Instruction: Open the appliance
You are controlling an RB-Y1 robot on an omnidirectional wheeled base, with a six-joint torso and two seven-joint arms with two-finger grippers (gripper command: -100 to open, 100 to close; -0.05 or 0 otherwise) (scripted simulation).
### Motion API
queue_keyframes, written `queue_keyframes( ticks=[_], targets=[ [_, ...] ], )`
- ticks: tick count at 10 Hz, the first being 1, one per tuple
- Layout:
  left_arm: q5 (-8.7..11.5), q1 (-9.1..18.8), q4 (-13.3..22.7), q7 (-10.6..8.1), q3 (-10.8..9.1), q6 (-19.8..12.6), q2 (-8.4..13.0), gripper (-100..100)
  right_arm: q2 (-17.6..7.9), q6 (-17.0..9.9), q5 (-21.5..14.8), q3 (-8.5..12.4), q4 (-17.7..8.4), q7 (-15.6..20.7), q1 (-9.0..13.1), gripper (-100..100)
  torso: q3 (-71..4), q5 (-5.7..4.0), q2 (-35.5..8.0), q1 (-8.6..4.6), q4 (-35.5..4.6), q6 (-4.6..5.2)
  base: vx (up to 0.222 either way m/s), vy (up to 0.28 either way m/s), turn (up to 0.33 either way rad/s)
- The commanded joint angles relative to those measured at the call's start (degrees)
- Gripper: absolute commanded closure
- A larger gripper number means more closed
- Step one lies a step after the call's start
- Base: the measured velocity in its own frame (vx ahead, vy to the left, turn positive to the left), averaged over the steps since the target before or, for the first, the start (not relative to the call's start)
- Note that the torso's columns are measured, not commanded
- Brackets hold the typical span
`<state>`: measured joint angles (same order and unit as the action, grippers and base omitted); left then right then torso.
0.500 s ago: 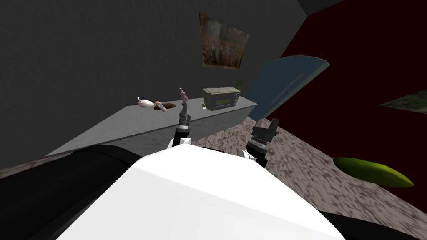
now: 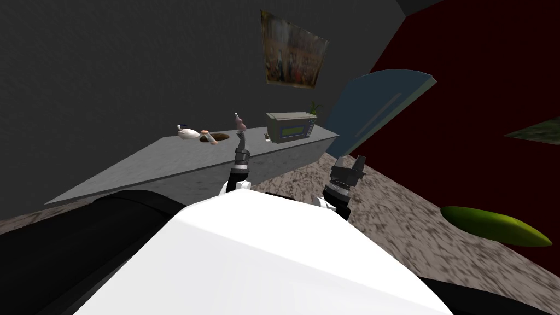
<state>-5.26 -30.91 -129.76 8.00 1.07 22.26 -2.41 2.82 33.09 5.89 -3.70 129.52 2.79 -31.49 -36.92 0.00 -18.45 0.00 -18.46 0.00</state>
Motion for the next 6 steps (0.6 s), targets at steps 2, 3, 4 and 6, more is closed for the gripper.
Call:
queue_keyframes(
  ticks=[2,3,4,6],
  targets=[
    [0.0,0.0,0.0,0.00,0.00,0.0,0.0,0,0.0,0.0,0.0,0.0,0.0,0.0,0.0,0,-16.9,0.00,-8.5,0.00,-8.5,0.00,0.000,0.000,0.000],
    [0.0,0.0,0.0,0.00,0.00,0.0,0.0,0,0.0,0.0,0.0,0.0,0.0,0.0,0.0,0,-25.3,0.00,-12.7,0.00,-12.7,0.00,0.000,0.000,0.000],
    [0.0,0.0,0.0,0.00,0.00,0.0,0.0,0,0.0,0.0,0.0,0.0,0.0,0.0,0.0,0,-33.8,0.00,-16.9,0.00,-16.9,0.00,0.000,0.000,0.000],
    [-0.1,0.9,0.6,0.21,0.15,-0.6,3.6,-100,0.0,0.0,0.0,0.0,0.0,0.0,0.0,0,-46.2,0.00,-23.1,-0.03,-23.0,0.00,0.031,-0.026,0.024]
  ],
)
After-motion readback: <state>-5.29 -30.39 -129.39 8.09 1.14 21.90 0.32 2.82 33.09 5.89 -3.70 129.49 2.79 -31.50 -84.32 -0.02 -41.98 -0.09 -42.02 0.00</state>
